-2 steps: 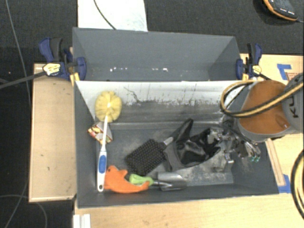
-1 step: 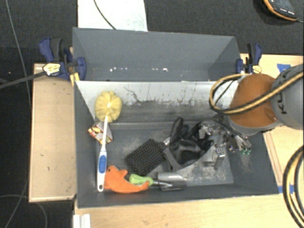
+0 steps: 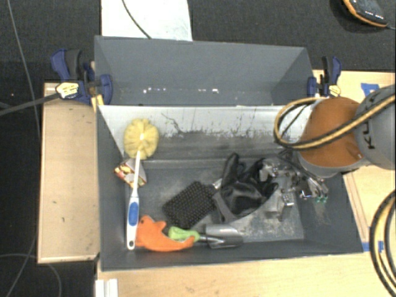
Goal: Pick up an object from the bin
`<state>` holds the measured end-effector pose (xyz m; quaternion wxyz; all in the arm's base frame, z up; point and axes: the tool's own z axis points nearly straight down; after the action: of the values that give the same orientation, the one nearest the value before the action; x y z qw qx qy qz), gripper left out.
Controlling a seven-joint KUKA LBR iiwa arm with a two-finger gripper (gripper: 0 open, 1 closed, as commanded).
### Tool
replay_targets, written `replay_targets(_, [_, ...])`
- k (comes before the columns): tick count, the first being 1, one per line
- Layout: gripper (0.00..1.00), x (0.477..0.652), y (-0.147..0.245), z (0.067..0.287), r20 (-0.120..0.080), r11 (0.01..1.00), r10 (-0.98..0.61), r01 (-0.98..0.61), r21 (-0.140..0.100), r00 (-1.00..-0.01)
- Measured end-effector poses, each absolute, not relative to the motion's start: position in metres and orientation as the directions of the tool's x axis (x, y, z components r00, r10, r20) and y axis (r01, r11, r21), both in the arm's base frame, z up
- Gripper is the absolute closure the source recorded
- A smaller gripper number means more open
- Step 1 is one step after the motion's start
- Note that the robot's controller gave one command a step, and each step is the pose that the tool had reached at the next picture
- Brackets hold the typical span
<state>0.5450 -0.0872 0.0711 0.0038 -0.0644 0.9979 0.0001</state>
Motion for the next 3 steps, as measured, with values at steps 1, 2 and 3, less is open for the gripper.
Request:
replay_targets(1, [0.0,0.522,-0.115,0.071,-0.009,0.933,-0.36,-0.36,-0.003,-0.933])
replay_targets(2, [0.0,0.542,-0.09,0.114,-0.01,0.99,-0.14,-0.14,0.0,-0.99])
replay_targets(3, [0.0,0.523,-0.109,0.077,-0.012,0.934,-0.358,-0.358,-0.004,-0.933])
